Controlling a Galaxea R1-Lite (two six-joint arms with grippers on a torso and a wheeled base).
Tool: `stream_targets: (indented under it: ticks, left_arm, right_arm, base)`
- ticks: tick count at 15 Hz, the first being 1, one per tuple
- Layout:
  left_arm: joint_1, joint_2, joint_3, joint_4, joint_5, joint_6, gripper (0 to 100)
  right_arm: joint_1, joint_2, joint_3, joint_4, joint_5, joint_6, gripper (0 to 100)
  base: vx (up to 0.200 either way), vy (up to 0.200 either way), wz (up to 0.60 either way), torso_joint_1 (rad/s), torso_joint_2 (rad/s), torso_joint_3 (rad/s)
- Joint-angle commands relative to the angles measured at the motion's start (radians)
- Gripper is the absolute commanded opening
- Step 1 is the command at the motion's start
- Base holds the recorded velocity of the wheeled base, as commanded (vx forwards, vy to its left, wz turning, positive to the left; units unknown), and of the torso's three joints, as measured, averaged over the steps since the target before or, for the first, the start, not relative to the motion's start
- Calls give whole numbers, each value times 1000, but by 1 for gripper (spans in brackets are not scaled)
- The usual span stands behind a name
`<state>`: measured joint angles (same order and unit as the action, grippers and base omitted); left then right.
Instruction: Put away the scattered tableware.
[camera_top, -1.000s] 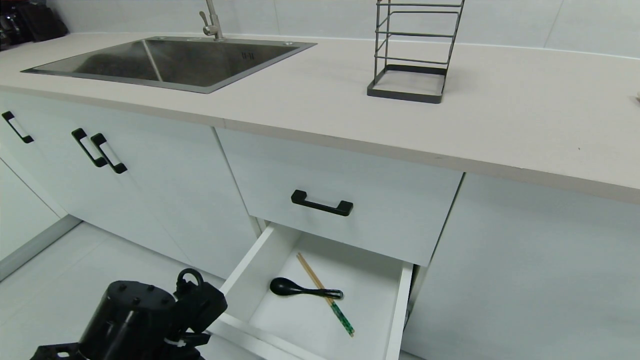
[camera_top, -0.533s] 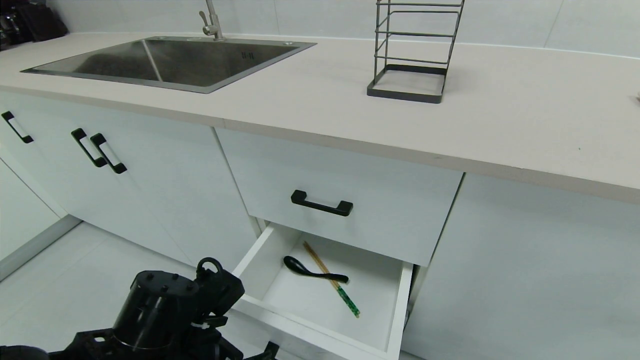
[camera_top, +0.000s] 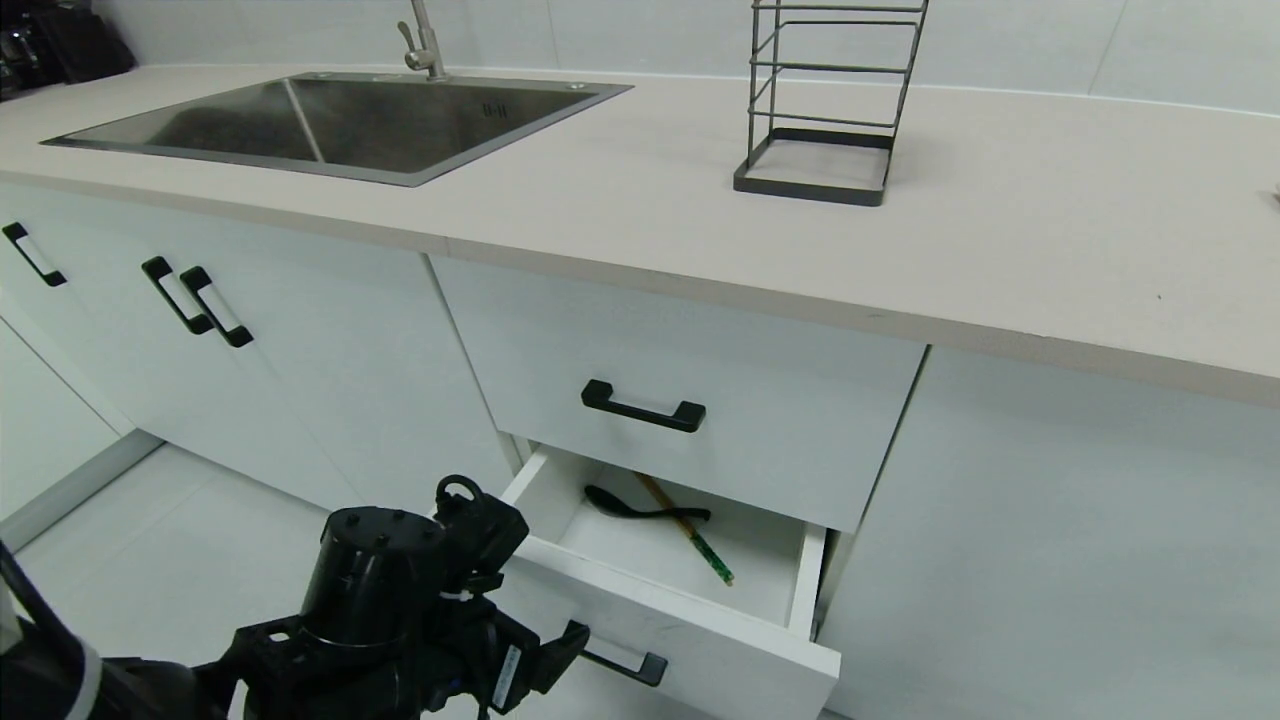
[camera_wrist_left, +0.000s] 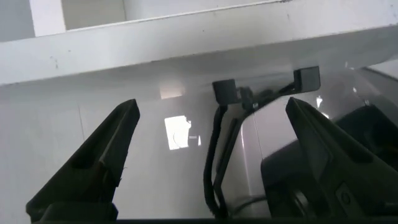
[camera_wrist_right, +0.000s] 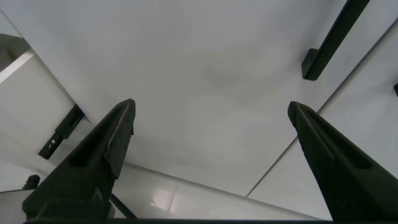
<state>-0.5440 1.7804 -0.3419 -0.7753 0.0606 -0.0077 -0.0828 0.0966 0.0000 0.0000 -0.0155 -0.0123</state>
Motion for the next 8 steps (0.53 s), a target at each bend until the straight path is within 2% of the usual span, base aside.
stream_targets:
  ticks: [1, 8]
  left_arm:
    - [3, 63, -19, -21, 1, -2, 100]
    - [18, 136, -140, -24, -2, -2, 100]
  right_arm:
    - [0, 2, 0, 0, 0, -1, 100]
    - [0, 2, 0, 0, 0, 0, 100]
  base:
    - [0, 0, 0, 0, 0, 0]
    - [0, 0, 0, 0, 0, 0]
